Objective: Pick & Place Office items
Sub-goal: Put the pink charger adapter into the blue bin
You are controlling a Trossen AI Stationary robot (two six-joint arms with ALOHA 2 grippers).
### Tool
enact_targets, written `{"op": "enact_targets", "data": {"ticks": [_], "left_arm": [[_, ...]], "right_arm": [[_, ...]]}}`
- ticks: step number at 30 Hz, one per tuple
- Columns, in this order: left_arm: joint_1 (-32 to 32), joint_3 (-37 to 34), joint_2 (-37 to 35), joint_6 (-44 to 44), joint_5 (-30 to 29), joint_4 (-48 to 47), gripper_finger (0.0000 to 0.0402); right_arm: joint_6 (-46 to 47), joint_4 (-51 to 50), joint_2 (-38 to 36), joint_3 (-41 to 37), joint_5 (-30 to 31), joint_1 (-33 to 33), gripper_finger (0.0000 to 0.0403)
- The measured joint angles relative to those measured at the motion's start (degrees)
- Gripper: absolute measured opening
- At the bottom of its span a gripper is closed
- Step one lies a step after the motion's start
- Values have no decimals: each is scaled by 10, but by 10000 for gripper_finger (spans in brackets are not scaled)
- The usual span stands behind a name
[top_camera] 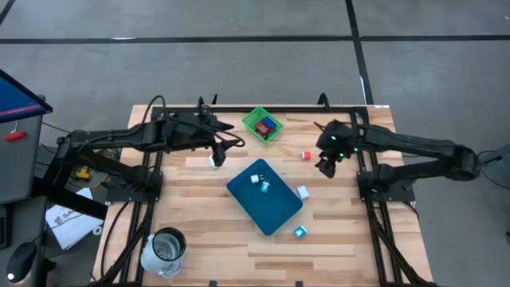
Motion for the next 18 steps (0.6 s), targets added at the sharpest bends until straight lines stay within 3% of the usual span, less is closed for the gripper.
{"op": "enact_targets", "data": {"ticks": [5,8,14,18], "left_arm": [[-18,0,0,-28,-26,4,246],[-28,0,1,-35,-38,4,246],[-33,0,1,-47,-42,4,246],[-38,0,1,-48,-46,4,246]], "right_arm": [[-30,12,89,1,-67,-56,225],[-13,9,139,13,-68,-70,225],[134,6,226,70,-6,-97,225],[211,20,266,106,0,-118,225]]}}
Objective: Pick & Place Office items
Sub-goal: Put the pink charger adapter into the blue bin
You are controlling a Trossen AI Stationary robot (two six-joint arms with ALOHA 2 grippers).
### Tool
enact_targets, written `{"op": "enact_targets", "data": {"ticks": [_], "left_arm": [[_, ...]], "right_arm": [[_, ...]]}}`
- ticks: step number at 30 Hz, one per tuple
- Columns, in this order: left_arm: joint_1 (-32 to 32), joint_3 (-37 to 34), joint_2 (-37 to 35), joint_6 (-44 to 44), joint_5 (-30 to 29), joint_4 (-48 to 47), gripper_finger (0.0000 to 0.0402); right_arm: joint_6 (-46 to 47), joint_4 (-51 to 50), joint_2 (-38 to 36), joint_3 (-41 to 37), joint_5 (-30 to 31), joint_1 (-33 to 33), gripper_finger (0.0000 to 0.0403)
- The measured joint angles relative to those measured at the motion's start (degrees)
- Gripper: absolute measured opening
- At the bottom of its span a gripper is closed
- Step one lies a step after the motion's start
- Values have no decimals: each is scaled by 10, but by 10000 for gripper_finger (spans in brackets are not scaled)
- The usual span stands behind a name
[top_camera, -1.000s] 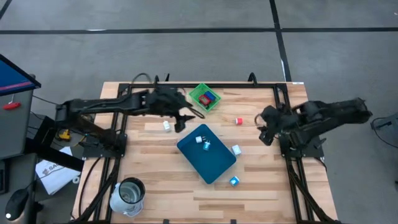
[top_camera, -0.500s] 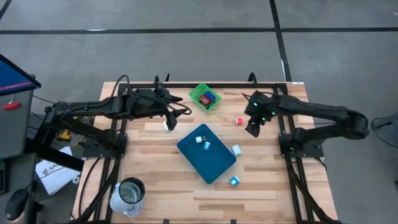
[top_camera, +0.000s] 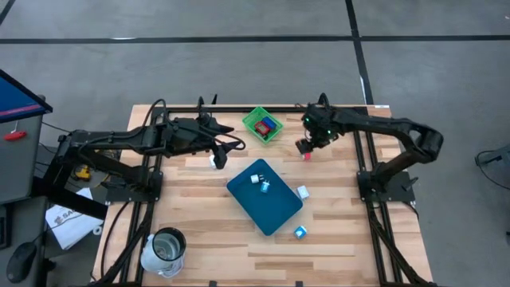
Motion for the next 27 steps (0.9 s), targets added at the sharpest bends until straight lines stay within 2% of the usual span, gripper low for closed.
{"op": "enact_targets", "data": {"ticks": [6,9,15,20,23,27], "left_arm": [[-3,0,0,-5,0,3,246],[-3,0,0,-16,1,4,246],[-9,0,0,-13,2,27,246],[-30,0,0,2,3,42,246],[-44,0,0,4,3,42,246],[-59,0,0,7,3,42,246]], "right_arm": [[130,-4,22,31,-31,-21,225],[239,-5,18,31,-30,-28,225],[437,-14,17,31,16,-16,225],[604,-70,17,31,77,-16,225],[706,-93,21,31,80,-6,225],[842,-75,38,31,76,26,225]]}}
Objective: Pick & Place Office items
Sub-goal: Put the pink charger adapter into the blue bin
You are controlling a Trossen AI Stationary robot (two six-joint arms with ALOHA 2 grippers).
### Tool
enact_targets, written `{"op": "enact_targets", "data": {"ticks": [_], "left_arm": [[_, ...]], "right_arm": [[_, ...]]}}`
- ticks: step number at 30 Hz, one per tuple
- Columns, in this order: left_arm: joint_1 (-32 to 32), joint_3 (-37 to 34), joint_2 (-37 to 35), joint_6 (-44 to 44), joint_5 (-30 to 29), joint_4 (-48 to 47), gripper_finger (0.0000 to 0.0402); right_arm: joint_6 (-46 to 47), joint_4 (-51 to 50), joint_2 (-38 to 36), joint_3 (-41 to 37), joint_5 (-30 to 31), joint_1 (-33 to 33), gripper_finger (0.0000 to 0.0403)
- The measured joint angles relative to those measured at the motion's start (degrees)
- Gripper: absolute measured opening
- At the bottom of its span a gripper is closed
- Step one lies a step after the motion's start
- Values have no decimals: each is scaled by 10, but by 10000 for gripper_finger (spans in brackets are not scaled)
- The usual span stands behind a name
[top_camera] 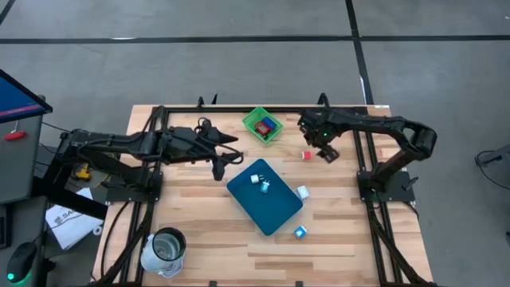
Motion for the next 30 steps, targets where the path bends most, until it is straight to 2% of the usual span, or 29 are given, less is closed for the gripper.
{"op": "enact_targets", "data": {"ticks": [4,11,21,25,30], "left_arm": [[-11,0,0,0,0,0,246],[-30,0,0,-4,0,-4,246],[-38,0,0,-22,4,-5,246],[-38,0,0,-29,6,-5,246],[-38,0,0,-33,6,-6,246]], "right_arm": [[94,44,29,0,-2,26,225],[143,56,79,0,-26,41,225],[122,99,118,0,-25,39,225],[76,78,120,0,-29,32,225],[69,51,106,0,-29,23,225]]}}
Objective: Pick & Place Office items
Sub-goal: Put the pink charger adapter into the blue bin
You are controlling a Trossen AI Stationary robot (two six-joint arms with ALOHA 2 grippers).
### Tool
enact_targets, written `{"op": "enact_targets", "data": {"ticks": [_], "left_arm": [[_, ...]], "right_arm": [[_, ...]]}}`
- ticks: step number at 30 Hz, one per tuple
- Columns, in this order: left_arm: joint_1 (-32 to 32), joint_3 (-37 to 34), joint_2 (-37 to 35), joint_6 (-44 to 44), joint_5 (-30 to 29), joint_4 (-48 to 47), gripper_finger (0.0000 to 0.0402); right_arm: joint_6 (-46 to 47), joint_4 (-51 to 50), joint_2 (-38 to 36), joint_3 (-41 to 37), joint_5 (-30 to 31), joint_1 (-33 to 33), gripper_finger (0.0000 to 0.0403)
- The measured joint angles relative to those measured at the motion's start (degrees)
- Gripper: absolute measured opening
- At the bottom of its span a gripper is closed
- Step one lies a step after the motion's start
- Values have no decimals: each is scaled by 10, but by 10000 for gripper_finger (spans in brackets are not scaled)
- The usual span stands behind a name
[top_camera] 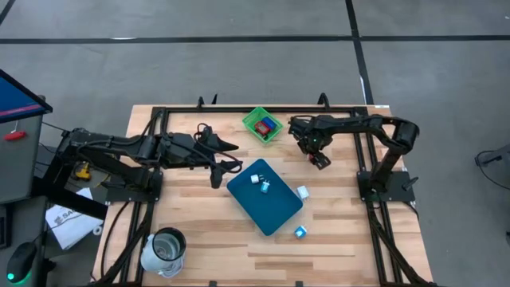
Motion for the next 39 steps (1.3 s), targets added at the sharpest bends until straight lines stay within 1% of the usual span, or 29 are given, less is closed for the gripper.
{"op": "enact_targets", "data": {"ticks": [11,20,22,25,31,33,37,39], "left_arm": [[0,0,0,-2,0,0,246],[0,0,0,-4,0,-3,246],[0,0,0,-5,0,-5,246],[0,0,0,-6,0,-5,246],[0,0,0,-7,0,-5,246],[0,0,0,-7,0,-4,246],[0,0,0,-14,0,-4,246],[0,0,0,-14,0,-4,246]], "right_arm": [[-27,-41,-1,-12,2,-3,225],[-50,-9,-5,-44,4,5,220],[-52,-8,-5,-45,11,9,208],[-52,4,-8,-45,22,14,172],[-53,17,-11,-46,35,18,61],[-53,13,-11,-46,38,22,30],[-43,13,-11,-46,48,42,28],[-43,14,-11,-46,54,52,39]]}}
